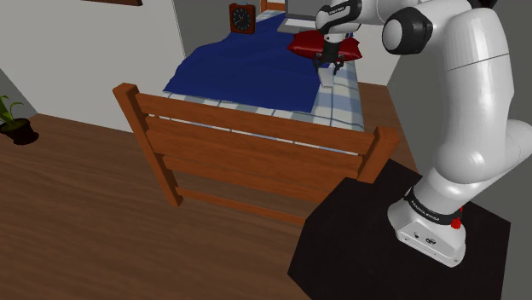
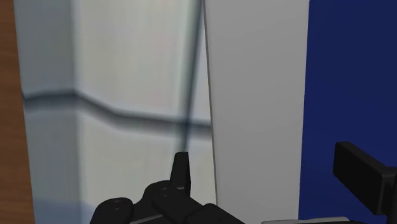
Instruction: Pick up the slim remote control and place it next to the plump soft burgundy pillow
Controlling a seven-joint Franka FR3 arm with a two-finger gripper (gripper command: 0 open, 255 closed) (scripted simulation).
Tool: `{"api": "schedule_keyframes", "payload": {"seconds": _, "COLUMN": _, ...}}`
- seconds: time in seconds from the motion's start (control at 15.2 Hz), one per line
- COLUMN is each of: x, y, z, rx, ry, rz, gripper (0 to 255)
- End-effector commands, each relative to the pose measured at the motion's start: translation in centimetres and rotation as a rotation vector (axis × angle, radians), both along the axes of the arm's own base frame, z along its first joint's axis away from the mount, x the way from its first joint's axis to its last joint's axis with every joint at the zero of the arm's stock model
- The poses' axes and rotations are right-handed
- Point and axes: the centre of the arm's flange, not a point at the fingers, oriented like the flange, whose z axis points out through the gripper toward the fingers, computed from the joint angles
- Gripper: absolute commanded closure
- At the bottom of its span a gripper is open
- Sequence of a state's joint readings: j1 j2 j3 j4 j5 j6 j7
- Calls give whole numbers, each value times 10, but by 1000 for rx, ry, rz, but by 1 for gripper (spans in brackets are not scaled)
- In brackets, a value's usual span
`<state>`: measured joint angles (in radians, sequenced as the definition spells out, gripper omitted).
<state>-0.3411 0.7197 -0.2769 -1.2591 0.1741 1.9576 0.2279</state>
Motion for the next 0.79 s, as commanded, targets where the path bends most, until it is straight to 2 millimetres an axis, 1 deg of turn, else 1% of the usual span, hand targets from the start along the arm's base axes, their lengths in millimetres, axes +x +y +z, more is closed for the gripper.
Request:
{"api": "schedule_keyframes", "payload": {"seconds": 0.0, "x": 0, "y": 0, "z": 13, "rx": 0, "ry": 0, "rz": 0, "gripper": 0}}
{"api": "schedule_keyframes", "payload": {"seconds": 0.2, "x": 0, "y": 1, "z": 50, "rx": 0, "ry": 0, "rz": 0, "gripper": 0}}
{"api": "schedule_keyframes", "payload": {"seconds": 0.73, "x": 0, "y": 1, "z": 50, "rx": 0, "ry": 0, "rz": 0, "gripper": 0}}
